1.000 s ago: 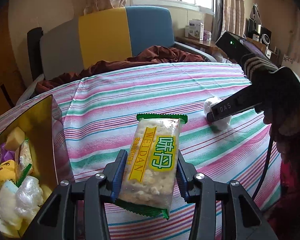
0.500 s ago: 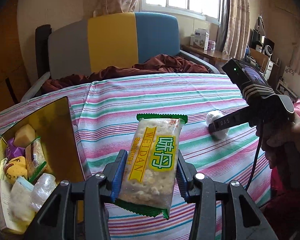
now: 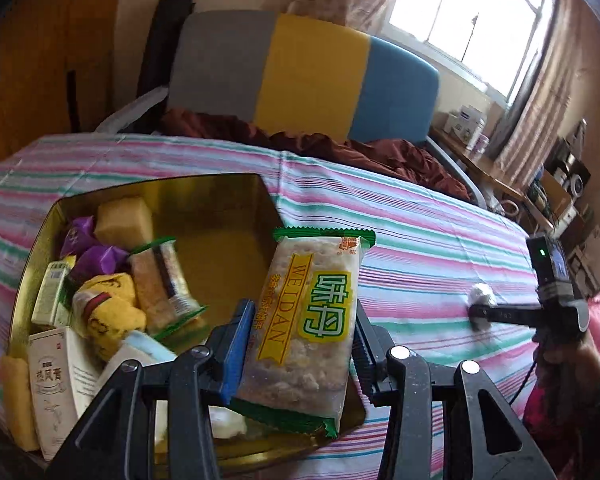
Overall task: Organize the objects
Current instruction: 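Carry the WEIDAN packet into the gold tray and open the left gripper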
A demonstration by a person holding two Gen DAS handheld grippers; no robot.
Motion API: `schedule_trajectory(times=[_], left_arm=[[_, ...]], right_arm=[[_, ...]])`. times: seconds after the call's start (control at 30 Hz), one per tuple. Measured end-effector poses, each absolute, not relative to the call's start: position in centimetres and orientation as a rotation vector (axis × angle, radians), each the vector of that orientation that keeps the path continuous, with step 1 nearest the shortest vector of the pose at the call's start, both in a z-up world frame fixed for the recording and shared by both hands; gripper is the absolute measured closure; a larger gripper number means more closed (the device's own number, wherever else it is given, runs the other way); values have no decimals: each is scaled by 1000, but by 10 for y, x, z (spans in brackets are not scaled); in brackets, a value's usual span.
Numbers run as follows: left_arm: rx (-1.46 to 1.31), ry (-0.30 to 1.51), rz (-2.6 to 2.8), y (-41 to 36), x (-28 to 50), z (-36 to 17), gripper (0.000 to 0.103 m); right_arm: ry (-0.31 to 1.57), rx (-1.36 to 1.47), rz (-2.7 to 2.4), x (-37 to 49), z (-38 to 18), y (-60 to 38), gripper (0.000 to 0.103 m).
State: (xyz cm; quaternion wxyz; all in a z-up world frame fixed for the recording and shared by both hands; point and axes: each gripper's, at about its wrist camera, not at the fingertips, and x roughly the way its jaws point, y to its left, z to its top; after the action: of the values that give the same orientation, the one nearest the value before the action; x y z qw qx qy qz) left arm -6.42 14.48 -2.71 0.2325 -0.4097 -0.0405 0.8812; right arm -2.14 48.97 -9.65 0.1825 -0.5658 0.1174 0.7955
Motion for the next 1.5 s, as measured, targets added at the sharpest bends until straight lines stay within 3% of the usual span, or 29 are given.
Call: schedule_trajectory(times=[0.2, 0.47, 0.87, 0.93, 1.37, 1.5], left_arm=[[-1262, -291, 2485, 90, -114, -39, 56], [-1355, -394, 2454, 105, -147, -50, 56], [-1529, -248, 2453, 146, -177, -86, 56], [-1536, -227, 2453, 148, -177, -89, 52], [-1277, -50, 2586, 130, -129, -49, 49], [-1186, -19, 2649, 116, -107, -34, 43]], right_arm=[[341, -1597, 2247, -23, -97, 490, 70], [344, -1597, 2248, -22, -96, 494, 70], [357, -1599, 2250, -23, -97, 498, 70], [358, -1599, 2250, -23, -97, 498, 70], [339, -1604, 2247, -23, -98, 495, 70], [307, -1607, 2248, -25, -100, 494, 70]])
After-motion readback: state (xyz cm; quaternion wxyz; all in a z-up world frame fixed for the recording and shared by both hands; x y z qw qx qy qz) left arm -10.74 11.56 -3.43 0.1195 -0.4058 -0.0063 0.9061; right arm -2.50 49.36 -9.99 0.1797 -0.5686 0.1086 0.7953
